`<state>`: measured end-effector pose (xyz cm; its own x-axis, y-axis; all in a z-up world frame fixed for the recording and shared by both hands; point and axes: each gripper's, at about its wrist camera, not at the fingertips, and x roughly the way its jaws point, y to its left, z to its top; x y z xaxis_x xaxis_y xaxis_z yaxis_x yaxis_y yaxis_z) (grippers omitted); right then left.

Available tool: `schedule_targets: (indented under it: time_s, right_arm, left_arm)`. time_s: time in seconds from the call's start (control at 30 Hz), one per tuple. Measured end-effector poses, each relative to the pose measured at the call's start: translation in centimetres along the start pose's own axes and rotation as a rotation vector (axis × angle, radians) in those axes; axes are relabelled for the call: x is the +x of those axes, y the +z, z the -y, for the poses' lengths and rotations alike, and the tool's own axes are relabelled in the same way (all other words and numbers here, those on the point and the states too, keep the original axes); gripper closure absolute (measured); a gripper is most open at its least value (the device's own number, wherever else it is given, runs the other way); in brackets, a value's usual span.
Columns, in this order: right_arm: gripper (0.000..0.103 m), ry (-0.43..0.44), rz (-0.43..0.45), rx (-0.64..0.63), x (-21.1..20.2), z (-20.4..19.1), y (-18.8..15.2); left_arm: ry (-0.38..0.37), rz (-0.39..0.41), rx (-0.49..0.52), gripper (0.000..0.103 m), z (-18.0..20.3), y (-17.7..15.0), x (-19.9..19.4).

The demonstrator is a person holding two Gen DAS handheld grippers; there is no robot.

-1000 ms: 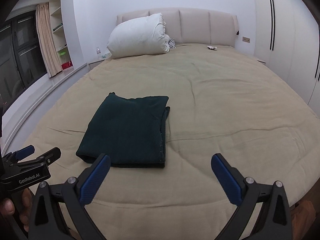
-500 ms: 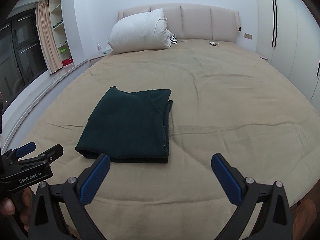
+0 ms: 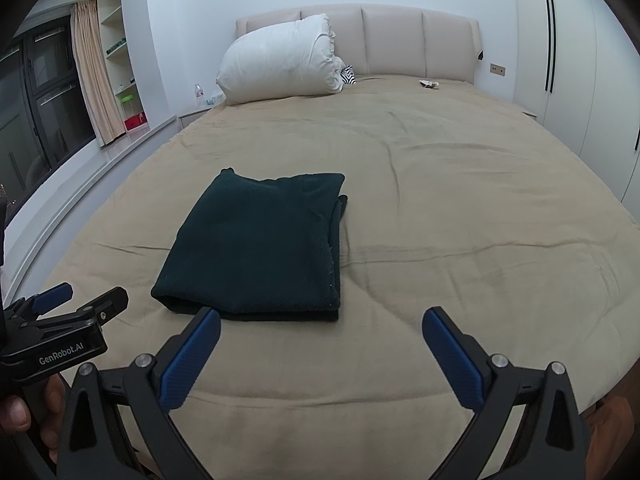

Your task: Fold small clothes

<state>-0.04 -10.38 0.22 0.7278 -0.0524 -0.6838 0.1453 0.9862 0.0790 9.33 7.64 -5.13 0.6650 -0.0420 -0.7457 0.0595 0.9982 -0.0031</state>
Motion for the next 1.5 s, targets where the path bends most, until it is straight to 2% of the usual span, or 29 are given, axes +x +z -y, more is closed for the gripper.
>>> schedule_targets:
  time_s: [1.5]
  right_arm:
    - [0.0,0.005,-0.01,0.002,-0.32,0.12,-0.14]
  left_arm:
    - [-0.005,-0.01,0.008,0.0,-0.22,-0.14,0.66]
